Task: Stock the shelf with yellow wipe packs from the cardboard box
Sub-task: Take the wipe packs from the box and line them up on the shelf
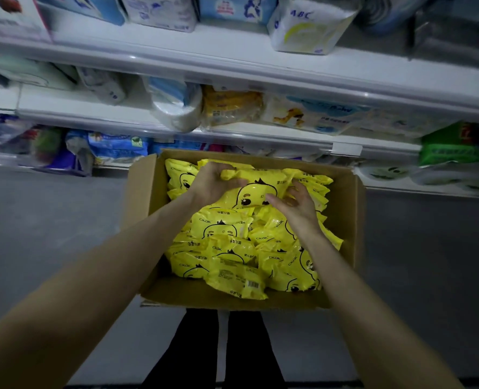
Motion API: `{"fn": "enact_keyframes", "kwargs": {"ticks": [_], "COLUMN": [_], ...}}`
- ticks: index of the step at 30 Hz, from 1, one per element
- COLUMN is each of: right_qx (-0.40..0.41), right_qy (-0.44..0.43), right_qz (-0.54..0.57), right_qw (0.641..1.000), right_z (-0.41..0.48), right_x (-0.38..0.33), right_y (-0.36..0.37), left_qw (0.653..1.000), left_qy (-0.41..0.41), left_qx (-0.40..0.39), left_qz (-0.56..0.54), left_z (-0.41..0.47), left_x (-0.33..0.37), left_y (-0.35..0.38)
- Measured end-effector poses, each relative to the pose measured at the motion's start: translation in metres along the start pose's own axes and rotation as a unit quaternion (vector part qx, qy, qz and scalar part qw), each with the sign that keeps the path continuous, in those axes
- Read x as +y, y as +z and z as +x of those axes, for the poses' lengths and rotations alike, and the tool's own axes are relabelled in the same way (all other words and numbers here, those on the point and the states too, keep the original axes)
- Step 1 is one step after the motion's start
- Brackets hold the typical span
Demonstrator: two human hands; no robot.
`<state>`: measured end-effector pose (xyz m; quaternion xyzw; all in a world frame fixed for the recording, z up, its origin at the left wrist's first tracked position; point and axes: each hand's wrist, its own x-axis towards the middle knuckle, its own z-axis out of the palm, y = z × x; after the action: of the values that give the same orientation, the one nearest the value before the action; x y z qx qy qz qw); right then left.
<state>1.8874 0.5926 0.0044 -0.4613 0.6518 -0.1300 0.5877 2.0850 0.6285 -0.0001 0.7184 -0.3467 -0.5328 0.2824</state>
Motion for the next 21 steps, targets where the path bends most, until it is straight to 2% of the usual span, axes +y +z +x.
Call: {"fn": "enact_keyframes", "kwargs": {"ticks": [8,11,14,17,21], "right_qx": [-0.094,-0.121,-0.121,-0.092,-0.050], "right_qy": [0.060,0.103,0.120,0.119,0.119], "right_qz": [-0.041,-0.080,-0.074,-0.049,-0.036], "right_qw": [0.993,0.984,0.983,0.987,0.991], "right_z": [0.000,0.000,-0.002,-0.002,0.002], "right_x": [0.002,0.010,0.014,0.015,0.022], "right_y": [-0.006,-0.003,0.003,0.005,-0.002], "left_qw": [0.993,0.990,0.989,0.990,0.976], "left_qy": [-0.078,-0.093,-0.098,-0.107,-0.143], "left_qx": [-0.045,-0.027,-0.016,0.032,0.140], "left_qz": [-0.070,-0.105,-0.108,-0.085,-0.084], "left_z": [-0.024,-0.032,-0.037,-0.034,-0.022], "left_x": [-0.031,-0.041,-0.048,-0.058,-0.069], "left_y": [-0.002,0.004,0.010,0.006,-0.009]}}
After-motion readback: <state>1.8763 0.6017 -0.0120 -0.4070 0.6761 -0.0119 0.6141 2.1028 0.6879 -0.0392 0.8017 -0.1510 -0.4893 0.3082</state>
